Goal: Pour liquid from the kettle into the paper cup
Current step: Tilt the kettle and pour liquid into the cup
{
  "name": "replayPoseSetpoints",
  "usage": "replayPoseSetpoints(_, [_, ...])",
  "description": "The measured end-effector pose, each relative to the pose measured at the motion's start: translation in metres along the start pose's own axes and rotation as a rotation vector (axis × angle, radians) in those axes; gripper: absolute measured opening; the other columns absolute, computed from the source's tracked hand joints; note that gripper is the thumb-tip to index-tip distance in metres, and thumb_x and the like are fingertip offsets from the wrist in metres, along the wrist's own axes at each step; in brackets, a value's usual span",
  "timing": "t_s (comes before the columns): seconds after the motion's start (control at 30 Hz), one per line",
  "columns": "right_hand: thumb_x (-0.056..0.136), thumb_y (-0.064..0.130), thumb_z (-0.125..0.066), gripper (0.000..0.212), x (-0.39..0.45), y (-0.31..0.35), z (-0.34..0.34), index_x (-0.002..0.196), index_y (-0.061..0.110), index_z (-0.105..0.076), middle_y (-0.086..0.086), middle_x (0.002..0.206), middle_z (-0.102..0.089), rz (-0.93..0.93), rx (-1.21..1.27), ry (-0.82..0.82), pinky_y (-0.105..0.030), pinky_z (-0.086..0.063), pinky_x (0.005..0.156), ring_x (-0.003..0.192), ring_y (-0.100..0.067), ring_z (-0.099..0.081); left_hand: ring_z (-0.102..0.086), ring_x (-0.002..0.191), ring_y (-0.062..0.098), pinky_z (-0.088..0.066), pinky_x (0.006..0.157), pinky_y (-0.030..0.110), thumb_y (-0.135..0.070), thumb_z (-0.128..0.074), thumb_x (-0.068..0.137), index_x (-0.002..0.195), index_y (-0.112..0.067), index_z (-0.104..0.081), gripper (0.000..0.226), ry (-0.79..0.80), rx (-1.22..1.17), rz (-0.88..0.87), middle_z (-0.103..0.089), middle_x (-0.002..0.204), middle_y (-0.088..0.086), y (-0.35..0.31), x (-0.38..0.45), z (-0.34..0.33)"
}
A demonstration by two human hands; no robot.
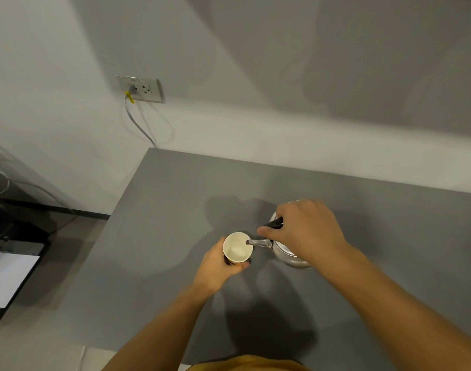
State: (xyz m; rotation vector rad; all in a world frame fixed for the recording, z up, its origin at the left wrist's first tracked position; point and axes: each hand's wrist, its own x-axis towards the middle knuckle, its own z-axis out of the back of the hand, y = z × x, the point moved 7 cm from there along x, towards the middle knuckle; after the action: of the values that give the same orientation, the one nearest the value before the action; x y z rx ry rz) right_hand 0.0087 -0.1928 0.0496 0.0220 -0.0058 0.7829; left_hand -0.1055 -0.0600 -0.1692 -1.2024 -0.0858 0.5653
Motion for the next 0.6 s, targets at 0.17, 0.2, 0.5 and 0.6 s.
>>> replayPoseSetpoints(0.17, [0.082,0.071,-0.054,0.049,-0.001,0.013,0.007,0.079,0.025,-0.073,0.003,0.073,-0.068,0.015,-0.062,-0.002,-0.030,-0.030,0.061,0.071,-0.020,-0.060,-0.067,0.103,-0.006,-0.049,0.081,0.007,-0.034,-0.094,0.071,0.123,-0.043,-0.062,0.062,0.007,-0.005,-0.007,-0.074,0.110,-0.022,-0.002,-0.001,-0.001])
replayPoseSetpoints(0.2, [0.083,0.070,-0.054,0.049,-0.002,0.016,0.009,0.078,0.025,-0.072,0.003,0.072,-0.067,0.018,-0.080,-0.007,-0.030,-0.029,0.061,0.069,-0.020,-0.059,-0.067,0.104,-0.007,-0.049,0.081,0.007,-0.035,-0.094,0.070,0.123,-0.043,-0.061,0.062,0.005,0.000,-0.007,-0.074,0.111,-0.022,-0.002,-0.001,0.000])
replayPoseSetpoints(0.5, [0.087,0.064,-0.055,0.047,0.006,0.035,0.007,0.070,0.020,-0.052,0.000,0.064,-0.046,0.070,-0.196,0.025,-0.032,-0.024,0.069,0.066,-0.022,-0.042,-0.067,0.103,-0.009,-0.048,0.079,0.003,-0.039,-0.094,0.068,0.114,-0.055,-0.058,0.061,0.012,-0.003,0.012,-0.071,0.109,-0.033,-0.003,-0.002,0.000])
replayPoseSetpoints(0.6, [0.088,0.062,-0.056,0.046,0.008,0.040,0.007,0.070,0.020,-0.050,-0.001,0.065,-0.044,0.098,-0.210,0.033,-0.033,-0.024,0.071,0.066,-0.023,-0.041,-0.068,0.102,-0.007,-0.049,0.079,0.004,-0.037,-0.095,0.068,0.117,-0.052,-0.059,0.063,0.007,-0.009,0.015,-0.073,0.109,-0.029,-0.002,-0.002,-0.001])
